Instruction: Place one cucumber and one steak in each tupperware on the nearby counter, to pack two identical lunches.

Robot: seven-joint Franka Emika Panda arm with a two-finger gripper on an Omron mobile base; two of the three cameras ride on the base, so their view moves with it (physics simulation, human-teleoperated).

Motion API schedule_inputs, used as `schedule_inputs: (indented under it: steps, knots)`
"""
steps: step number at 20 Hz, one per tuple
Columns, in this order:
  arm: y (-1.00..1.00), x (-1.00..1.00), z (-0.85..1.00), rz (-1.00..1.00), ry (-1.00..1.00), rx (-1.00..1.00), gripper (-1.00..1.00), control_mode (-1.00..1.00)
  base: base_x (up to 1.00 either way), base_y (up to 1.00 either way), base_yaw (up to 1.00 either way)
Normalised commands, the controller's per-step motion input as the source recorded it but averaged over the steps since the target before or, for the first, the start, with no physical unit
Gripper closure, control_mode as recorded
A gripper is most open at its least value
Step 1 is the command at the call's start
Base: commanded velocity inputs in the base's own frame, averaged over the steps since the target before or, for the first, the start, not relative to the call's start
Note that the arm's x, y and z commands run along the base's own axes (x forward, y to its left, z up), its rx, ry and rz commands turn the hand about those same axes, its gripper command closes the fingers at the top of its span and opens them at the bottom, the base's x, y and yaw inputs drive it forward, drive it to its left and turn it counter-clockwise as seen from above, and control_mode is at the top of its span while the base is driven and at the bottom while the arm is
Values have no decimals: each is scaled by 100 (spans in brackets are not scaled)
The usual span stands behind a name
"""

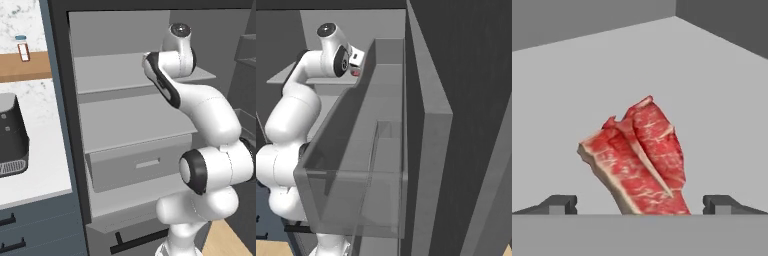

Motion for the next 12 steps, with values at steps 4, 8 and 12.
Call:
schedule_inputs:
  steps: [4, 8, 12]
  knots:
    - [0, 29, -12, 0, 0, -8, -100, -100, 0, 0, 0]
    - [0, 19, -10, 1, 0, -7, -100, -100, 0, 0, 0]
    - [0, 5, -17, 2, 4, -5, -100, -100, 0, 0, 0]
